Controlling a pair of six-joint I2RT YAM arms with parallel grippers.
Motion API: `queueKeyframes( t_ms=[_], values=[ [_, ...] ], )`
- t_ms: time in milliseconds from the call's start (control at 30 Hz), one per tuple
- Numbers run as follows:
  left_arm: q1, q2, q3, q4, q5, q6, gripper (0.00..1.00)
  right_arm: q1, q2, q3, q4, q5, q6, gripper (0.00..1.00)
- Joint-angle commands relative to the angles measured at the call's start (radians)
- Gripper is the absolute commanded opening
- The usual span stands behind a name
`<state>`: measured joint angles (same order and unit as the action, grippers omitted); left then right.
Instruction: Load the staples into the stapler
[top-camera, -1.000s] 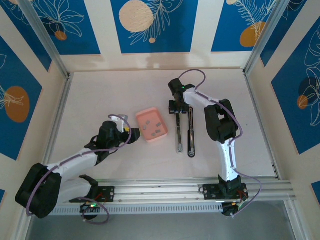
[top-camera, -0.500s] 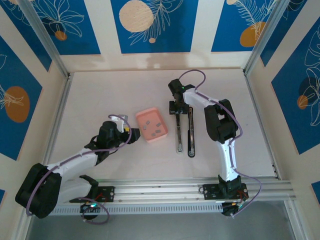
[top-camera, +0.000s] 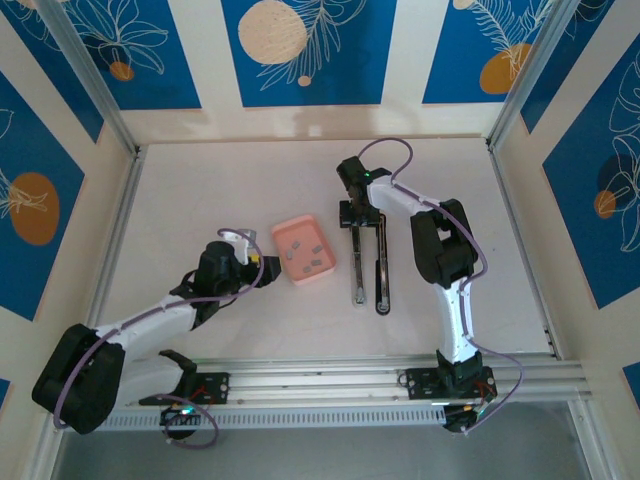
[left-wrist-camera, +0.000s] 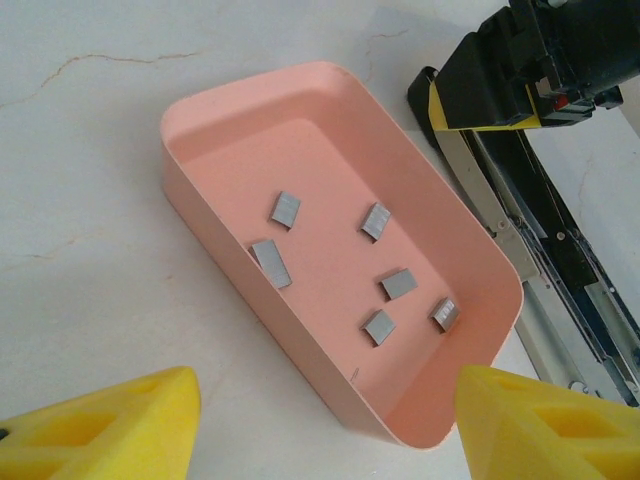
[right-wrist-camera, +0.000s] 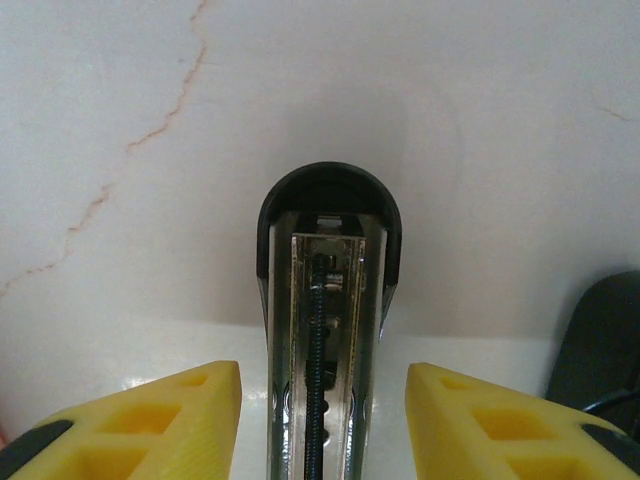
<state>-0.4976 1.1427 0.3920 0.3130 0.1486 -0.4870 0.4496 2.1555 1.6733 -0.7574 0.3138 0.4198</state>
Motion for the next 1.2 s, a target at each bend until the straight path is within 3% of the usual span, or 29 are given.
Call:
queueKeyframes(
  t_ms=[0,500,1167],
  values=[
    [0.008,0.005,0.036,0.011,0.01,0.014,0.67,0.0,0.035,0.035,-0.038,-0.011,-0.007,0.47],
    [0.008,0.026,0.053,0.014,0.023,0.01,0.67,0.001,0.021,-0.006,0.008,-0.032,-0.009,0.26],
    [0.029,-0.079,0.02,0.005,0.077,-0.016,0.68,0.113,-0.353,-0.414,0.392,0.018,-0.016,0.19]
  ],
)
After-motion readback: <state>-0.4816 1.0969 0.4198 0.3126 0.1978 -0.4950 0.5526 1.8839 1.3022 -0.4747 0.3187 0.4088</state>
